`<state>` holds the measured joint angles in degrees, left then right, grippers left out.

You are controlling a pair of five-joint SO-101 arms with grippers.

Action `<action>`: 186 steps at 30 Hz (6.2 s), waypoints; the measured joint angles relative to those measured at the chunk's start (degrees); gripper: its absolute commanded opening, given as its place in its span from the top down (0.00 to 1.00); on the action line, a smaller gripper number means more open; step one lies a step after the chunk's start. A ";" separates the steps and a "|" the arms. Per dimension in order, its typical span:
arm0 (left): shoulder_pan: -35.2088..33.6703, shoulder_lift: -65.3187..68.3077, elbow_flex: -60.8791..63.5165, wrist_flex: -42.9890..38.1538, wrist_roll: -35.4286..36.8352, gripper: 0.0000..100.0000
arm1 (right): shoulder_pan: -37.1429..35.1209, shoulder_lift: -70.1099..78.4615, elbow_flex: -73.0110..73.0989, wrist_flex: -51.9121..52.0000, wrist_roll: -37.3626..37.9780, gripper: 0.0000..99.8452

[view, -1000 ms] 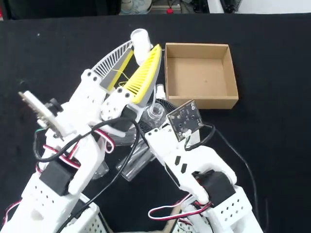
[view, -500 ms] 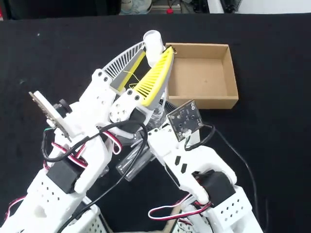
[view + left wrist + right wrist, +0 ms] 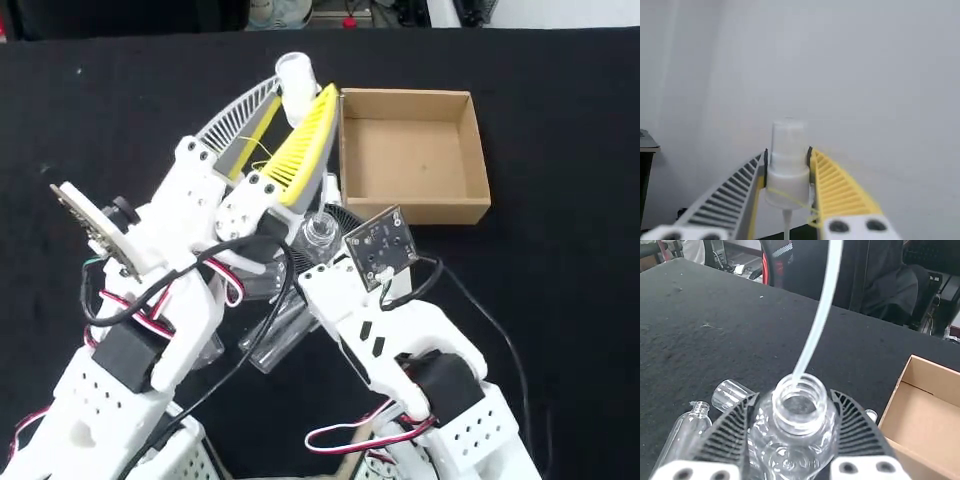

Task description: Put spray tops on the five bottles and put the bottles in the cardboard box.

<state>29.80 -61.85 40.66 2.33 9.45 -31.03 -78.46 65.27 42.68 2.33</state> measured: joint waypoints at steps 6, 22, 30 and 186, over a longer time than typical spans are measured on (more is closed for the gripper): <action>0.09 0.00 3.60 -0.35 0.00 0.90 | 0.00 0.00 0.00 0.00 0.00 0.91; -0.18 -14.86 14.07 6.51 0.00 0.90 | 0.00 0.00 0.00 0.00 0.00 0.91; -0.26 -16.97 15.56 6.86 -8.62 0.90 | -0.09 0.00 0.00 0.00 0.00 0.91; -2.81 -13.45 13.27 30.24 -10.90 0.81 | -0.18 0.09 0.88 0.00 0.09 0.91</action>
<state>26.99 -75.30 53.93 32.57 -1.45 -31.21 -78.37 66.15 42.68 2.42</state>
